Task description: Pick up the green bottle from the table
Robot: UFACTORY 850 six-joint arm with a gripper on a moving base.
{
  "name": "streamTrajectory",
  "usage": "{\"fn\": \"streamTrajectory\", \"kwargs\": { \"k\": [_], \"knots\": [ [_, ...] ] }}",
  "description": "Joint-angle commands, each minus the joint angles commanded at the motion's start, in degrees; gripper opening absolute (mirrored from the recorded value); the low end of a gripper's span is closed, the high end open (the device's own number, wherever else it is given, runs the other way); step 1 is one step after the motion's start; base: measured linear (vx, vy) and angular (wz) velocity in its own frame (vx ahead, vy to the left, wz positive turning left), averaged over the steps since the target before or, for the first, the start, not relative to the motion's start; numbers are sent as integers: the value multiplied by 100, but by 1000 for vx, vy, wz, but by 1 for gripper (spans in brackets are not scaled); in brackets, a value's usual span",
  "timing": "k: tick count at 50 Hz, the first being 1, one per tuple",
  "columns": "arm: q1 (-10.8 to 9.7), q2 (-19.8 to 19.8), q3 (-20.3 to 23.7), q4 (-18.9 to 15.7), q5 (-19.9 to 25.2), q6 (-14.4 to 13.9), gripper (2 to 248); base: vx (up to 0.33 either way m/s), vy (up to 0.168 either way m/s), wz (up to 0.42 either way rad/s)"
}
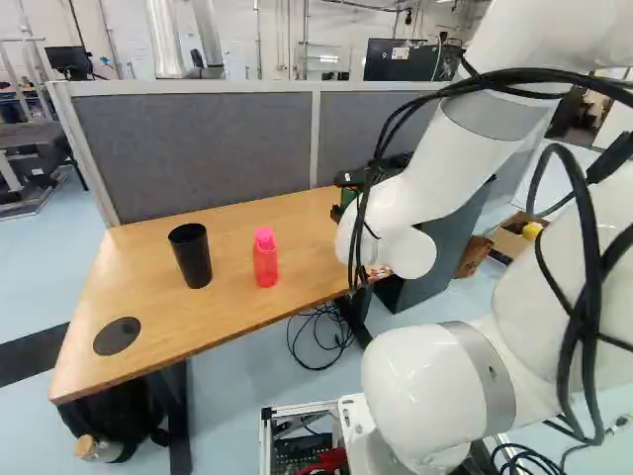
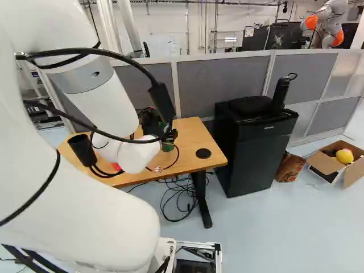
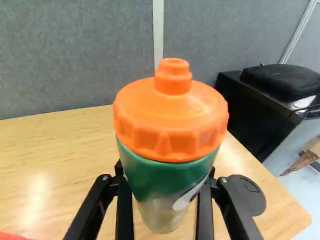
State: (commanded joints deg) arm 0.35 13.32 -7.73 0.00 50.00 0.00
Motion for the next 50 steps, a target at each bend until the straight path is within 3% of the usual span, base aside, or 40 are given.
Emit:
{"fn": "streamTrajectory", "kwargs": {
  "k": [21, 50],
  "knots": [
    [-32, 246, 250, 0, 0, 0, 111, 0, 0, 0],
    [-35, 268, 273, 0, 0, 0, 111, 0, 0, 0]
  ]
}}
